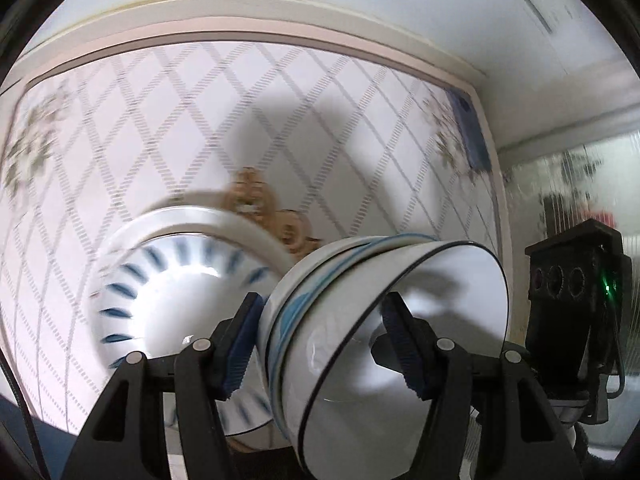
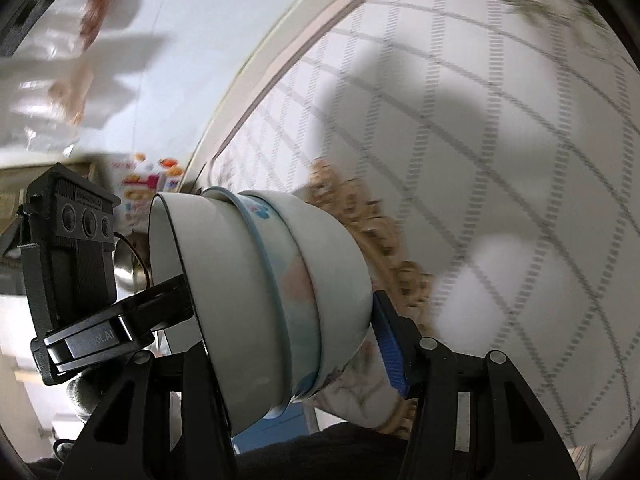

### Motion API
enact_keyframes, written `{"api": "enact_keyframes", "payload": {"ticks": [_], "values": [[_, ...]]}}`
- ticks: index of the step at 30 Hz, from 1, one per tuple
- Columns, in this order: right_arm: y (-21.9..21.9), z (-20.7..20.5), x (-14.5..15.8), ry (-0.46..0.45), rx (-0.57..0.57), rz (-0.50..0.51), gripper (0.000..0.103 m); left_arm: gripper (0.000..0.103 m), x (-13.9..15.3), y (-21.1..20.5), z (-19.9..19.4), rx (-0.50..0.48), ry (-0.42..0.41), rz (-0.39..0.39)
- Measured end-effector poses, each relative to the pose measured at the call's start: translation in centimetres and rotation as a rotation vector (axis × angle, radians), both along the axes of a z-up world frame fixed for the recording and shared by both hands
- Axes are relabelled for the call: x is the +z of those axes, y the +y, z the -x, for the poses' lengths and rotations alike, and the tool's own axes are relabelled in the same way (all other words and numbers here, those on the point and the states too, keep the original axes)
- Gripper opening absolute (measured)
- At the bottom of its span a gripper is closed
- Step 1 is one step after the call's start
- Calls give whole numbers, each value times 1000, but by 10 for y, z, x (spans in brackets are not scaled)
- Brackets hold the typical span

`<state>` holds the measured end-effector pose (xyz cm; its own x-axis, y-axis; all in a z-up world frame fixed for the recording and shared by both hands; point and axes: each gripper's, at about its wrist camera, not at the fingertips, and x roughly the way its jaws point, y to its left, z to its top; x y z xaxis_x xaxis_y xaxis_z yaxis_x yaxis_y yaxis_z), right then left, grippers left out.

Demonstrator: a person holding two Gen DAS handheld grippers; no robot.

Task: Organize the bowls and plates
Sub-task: 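Carry the bowl stack with both tools and lower it onto the plate stack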

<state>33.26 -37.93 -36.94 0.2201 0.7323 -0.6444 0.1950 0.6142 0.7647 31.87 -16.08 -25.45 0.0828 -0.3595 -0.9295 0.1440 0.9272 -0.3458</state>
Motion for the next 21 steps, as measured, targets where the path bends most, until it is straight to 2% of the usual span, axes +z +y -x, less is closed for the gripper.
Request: {"api": "enact_keyframes", "payload": {"ticks": [4,11,16,21], "values": [[42,-15,2,-15,95,-6,55,59,-3,40,-2,85,0,-10],[108,-34,-14,-1,235,-5,55,59,-21,90,0,212,24,-11],[132,-35,-26,15,282,3,55,59,-33,107,-1,249,42,0],[142,-35,-37,30,294,13,55,59,-41,112,-3,241,55,0]]}}
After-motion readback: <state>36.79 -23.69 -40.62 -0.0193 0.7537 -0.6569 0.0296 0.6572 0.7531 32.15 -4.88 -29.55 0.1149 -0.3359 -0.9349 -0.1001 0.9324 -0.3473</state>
